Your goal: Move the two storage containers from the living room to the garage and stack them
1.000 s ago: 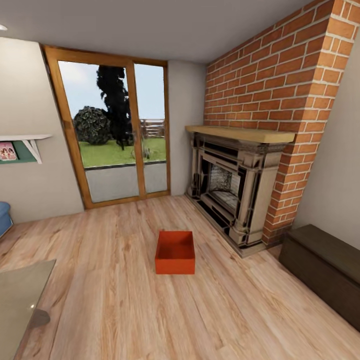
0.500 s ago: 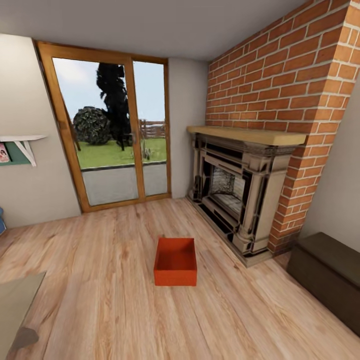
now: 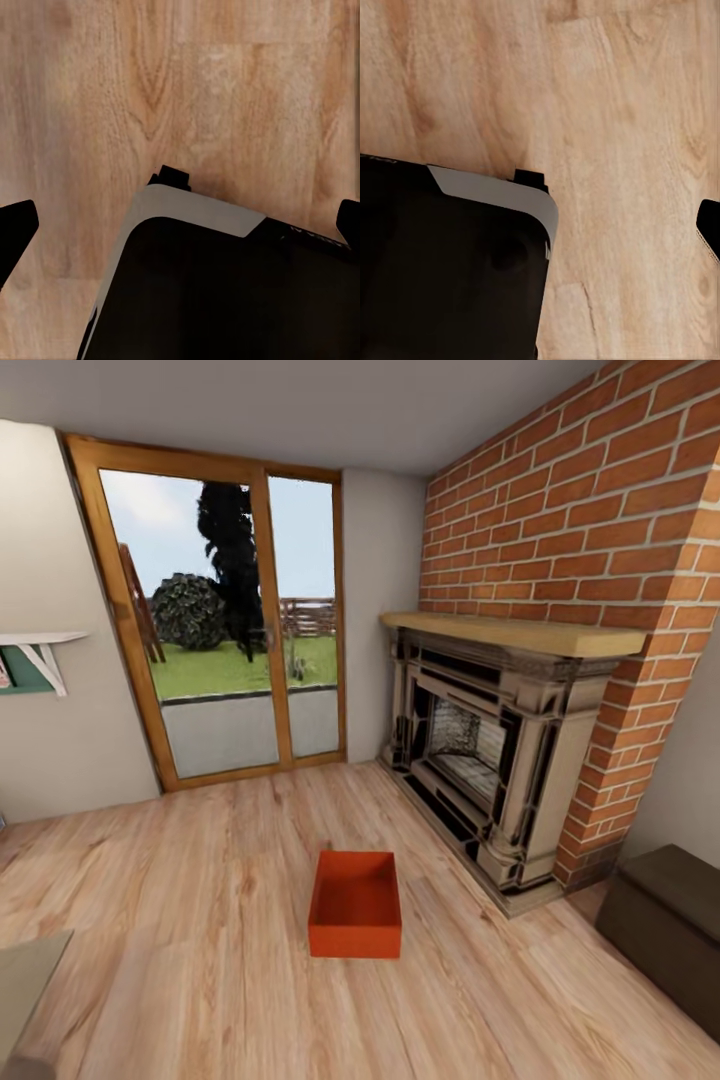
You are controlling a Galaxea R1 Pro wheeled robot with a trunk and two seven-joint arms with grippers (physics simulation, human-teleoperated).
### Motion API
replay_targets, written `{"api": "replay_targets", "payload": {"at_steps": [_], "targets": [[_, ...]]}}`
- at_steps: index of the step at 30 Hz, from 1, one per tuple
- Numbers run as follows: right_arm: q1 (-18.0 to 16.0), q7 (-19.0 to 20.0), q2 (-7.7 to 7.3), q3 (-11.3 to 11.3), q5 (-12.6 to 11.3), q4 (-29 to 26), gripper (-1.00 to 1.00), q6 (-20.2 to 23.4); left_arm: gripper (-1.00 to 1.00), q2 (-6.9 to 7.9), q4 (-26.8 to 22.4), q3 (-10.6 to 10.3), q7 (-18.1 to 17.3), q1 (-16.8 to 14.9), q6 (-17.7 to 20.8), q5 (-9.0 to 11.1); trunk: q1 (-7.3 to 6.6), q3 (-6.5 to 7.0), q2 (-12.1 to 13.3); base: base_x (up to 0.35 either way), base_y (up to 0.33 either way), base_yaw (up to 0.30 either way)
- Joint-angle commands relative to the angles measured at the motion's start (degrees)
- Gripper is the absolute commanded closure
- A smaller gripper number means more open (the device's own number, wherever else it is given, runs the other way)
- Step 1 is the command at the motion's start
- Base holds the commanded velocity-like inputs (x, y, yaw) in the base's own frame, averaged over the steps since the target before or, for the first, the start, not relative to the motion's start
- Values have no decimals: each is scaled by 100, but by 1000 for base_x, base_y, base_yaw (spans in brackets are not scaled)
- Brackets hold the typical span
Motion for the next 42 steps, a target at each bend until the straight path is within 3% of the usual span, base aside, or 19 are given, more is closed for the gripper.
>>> {"api": "replay_targets", "payload": {"at_steps": [1, 42], "targets": [[-8, -12, -1, 20, 48, 17, -100, -27, -100, -1, 2, -23, 12, -4, -15, 31, 4, -7, -5, 322, 0, 0], [-8, -20, 0, 28, 53, 17, -100, -26, -100, -1, 2, -19, 12, -3, -24, 39, 4, -7, -5, 322, 0, 0]]}}
